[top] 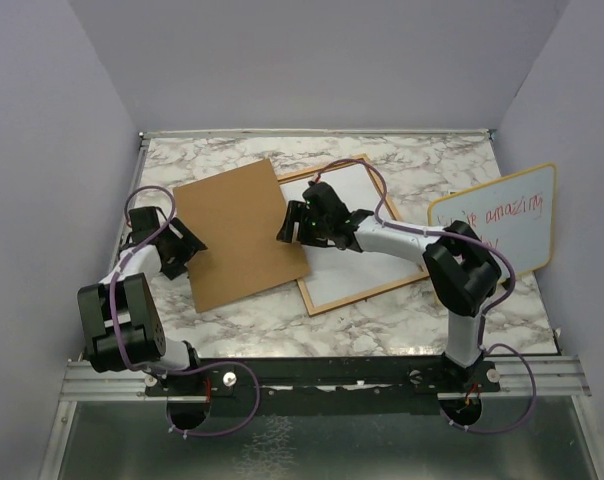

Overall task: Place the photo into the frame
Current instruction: Move the photo frame item to the center of the board.

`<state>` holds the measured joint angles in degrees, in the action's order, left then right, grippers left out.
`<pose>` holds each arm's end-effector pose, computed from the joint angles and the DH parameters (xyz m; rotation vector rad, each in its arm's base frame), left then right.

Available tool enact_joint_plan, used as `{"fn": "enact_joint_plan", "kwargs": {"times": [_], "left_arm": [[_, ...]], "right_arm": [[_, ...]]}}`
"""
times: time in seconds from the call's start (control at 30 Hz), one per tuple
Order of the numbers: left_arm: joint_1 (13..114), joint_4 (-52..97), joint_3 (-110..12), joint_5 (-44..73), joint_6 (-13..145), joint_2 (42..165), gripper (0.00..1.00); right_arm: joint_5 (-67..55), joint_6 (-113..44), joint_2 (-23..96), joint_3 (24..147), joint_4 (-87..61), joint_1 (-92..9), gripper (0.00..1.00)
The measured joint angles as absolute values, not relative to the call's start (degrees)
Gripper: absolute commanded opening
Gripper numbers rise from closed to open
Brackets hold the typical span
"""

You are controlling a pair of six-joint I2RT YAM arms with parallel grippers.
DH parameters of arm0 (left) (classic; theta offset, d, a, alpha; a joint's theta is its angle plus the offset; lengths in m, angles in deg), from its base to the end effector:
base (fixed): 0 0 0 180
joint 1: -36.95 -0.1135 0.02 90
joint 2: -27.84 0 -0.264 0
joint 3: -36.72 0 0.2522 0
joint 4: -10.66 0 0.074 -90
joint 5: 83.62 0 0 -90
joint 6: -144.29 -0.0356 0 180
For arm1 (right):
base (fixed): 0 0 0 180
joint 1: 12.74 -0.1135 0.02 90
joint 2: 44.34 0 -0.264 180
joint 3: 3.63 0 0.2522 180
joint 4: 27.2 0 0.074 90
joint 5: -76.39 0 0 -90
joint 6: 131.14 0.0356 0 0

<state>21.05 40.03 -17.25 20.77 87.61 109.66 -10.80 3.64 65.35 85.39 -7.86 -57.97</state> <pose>0.2565 0.0639 0.1658 -0.9874 2.3856 -0.4369 0.3008 0.3057 0.2026 -0.0373 2.4257 0.8418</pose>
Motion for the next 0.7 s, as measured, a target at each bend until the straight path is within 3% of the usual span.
{"fn": "enact_joint_plan", "kwargs": {"times": [0.7], "left_arm": [[23.22,41.94,-17.47,22.21,87.87,109.13,0.91]], "right_arm": [[-7.37,-2.04,61.27,78.29,-8.76,-53.66,0.72]]}}
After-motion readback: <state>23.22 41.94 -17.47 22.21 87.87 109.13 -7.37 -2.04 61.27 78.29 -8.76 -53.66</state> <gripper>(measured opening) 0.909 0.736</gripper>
